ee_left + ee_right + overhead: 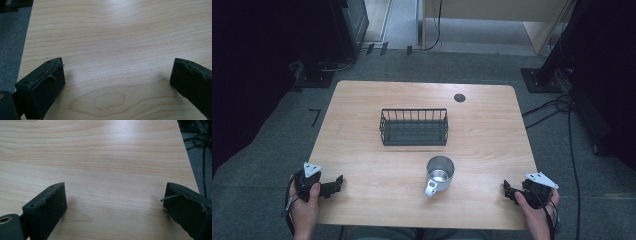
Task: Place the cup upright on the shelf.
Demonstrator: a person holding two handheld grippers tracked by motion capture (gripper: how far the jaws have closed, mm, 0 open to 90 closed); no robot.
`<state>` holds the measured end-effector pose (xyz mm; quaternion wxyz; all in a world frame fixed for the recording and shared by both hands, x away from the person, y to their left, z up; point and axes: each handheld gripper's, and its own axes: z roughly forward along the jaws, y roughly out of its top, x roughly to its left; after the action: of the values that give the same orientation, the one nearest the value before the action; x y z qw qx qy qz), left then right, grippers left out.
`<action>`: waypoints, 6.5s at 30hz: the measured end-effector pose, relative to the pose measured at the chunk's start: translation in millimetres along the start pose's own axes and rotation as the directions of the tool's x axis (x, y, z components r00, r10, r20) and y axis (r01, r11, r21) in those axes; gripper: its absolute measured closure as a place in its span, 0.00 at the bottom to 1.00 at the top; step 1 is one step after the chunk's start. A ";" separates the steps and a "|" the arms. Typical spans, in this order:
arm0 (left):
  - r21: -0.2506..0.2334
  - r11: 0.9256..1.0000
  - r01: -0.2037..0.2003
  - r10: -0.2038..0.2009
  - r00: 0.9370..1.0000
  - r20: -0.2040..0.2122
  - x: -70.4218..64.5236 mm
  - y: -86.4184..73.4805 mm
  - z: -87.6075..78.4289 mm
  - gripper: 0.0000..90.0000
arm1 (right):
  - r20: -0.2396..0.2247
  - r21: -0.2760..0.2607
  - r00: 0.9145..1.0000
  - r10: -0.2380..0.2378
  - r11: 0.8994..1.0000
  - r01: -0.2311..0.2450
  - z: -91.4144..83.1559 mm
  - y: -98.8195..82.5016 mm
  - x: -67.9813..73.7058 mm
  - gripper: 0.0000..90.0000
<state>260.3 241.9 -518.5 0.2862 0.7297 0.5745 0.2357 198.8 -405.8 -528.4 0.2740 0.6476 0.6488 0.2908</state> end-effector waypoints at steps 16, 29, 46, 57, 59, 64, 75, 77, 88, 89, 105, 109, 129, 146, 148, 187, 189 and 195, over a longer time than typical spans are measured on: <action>0.000 1.000 -0.001 0.001 1.000 0.000 0.1 0.0 0.0 0.00 | -0.083 -0.066 0.996 -0.019 0.998 0.014 -13.5 14.6 24.9 0.07; 0.000 1.000 -0.001 0.001 1.000 0.000 0.1 0.0 -0.1 0.00 | -0.169 -0.110 0.980 -0.109 0.990 0.091 -19.0 29.5 65.4 0.07; 0.000 1.000 -0.001 0.001 1.000 0.000 0.1 0.0 0.0 0.00 | -0.232 -0.118 0.956 -0.178 0.981 0.154 -16.9 35.9 100.2 0.07; 0.000 1.000 -0.001 0.001 1.000 0.000 0.1 0.0 0.0 0.00 | -0.257 -0.129 0.944 -0.205 0.976 0.177 -18.2 38.5 112.7 0.07; 0.001 1.000 -0.001 0.001 1.000 0.000 0.1 0.0 0.0 0.00 | -0.264 -0.130 0.942 -0.205 0.976 0.176 -18.3 39.0 115.7 0.07; 0.000 1.000 -0.001 0.001 1.000 0.000 0.1 0.0 0.0 0.00 | -0.275 -0.137 0.937 -0.214 0.974 0.182 -19.1 39.9 120.8 0.07; 0.000 1.000 -0.001 0.001 1.000 0.001 0.1 0.0 0.0 0.00 | -0.305 -0.141 0.925 -0.227 0.971 0.192 -20.3 40.7 130.5 0.07; 0.000 1.000 0.000 0.001 1.000 0.001 0.1 0.0 0.0 0.00 | -0.311 -0.142 0.922 -0.230 0.971 0.194 -20.7 41.0 132.6 0.07; 0.000 1.000 -0.001 0.001 1.000 0.001 0.1 0.0 0.0 0.00 | -0.341 -0.160 0.903 -0.261 0.963 0.218 -21.4 43.2 142.2 0.07; -0.001 1.000 0.000 0.000 1.000 0.000 0.1 0.0 0.1 0.00 | -0.346 -0.161 0.901 -0.263 0.962 0.219 -21.1 43.3 142.2 0.07; 0.000 1.000 -0.001 0.001 1.000 0.000 0.1 0.0 0.0 0.00 | -0.408 -0.176 0.865 -0.293 0.955 0.241 -18.6 44.0 157.3 0.07; -0.001 1.000 0.000 0.000 1.000 0.001 0.1 0.0 0.1 0.00 | -0.415 -0.181 0.856 -0.309 0.950 0.255 -17.3 45.6 165.6 0.07; -0.001 1.000 0.000 0.000 1.000 0.001 0.1 0.0 0.0 0.00 | -0.479 -0.200 0.800 -0.360 0.933 0.300 -3.6 57.3 205.7 0.03; -0.001 1.000 0.000 0.000 1.000 0.001 0.2 0.1 0.0 0.00 | -0.494 -0.207 0.802 -0.335 0.941 0.266 8.5 68.1 232.3 0.02; 0.000 1.000 -0.001 0.001 1.000 0.001 0.2 0.1 0.0 0.00 | -0.495 -0.207 0.803 -0.333 0.942 0.263 9.3 68.3 233.1 0.02; 0.000 1.000 -0.002 0.002 1.000 0.000 0.2 0.1 0.0 0.00 | -0.416 -0.249 0.861 -0.294 0.947 0.202 -4.1 115.5 242.8 0.07; -0.001 1.000 -0.001 0.001 1.000 0.000 0.2 0.1 0.0 0.00 | -0.416 -0.249 0.862 -0.290 0.948 0.199 -4.6 117.5 242.7 0.07; -0.001 1.000 0.000 0.000 1.000 0.000 0.1 0.1 0.0 0.00 | -0.410 -0.269 0.864 -0.294 0.944 0.194 -8.8 131.6 242.2 0.07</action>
<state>260.4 242.0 -518.5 0.2864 0.7296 0.5744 0.2361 279.2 -164.9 -420.9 0.2229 0.4422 0.7351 0.4631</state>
